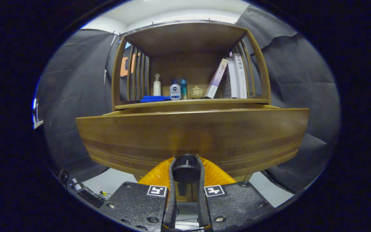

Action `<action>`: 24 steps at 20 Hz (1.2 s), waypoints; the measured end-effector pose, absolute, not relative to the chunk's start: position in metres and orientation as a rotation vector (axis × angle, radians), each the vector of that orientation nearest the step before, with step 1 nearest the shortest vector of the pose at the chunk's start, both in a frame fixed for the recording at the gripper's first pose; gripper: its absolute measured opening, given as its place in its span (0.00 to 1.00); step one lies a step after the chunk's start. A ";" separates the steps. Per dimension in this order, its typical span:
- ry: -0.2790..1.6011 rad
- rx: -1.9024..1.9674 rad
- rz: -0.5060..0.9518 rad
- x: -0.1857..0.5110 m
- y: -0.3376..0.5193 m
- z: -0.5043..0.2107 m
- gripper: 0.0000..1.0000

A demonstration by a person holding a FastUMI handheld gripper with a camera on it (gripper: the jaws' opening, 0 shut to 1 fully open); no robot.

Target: Pull open the drawer, take out the items inside it, and place them on the countertop above the cabinet.

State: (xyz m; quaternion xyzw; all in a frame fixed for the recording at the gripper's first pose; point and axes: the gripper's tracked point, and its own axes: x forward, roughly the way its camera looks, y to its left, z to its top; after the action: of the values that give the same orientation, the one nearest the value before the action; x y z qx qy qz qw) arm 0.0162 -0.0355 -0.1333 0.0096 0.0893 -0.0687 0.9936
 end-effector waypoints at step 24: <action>0.216 -0.010 0.028 -0.047 0.001 -0.044 0.76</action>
State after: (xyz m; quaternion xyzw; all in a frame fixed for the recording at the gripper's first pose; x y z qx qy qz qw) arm -0.0466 0.0015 -0.0436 -0.0052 0.1079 0.0140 0.9940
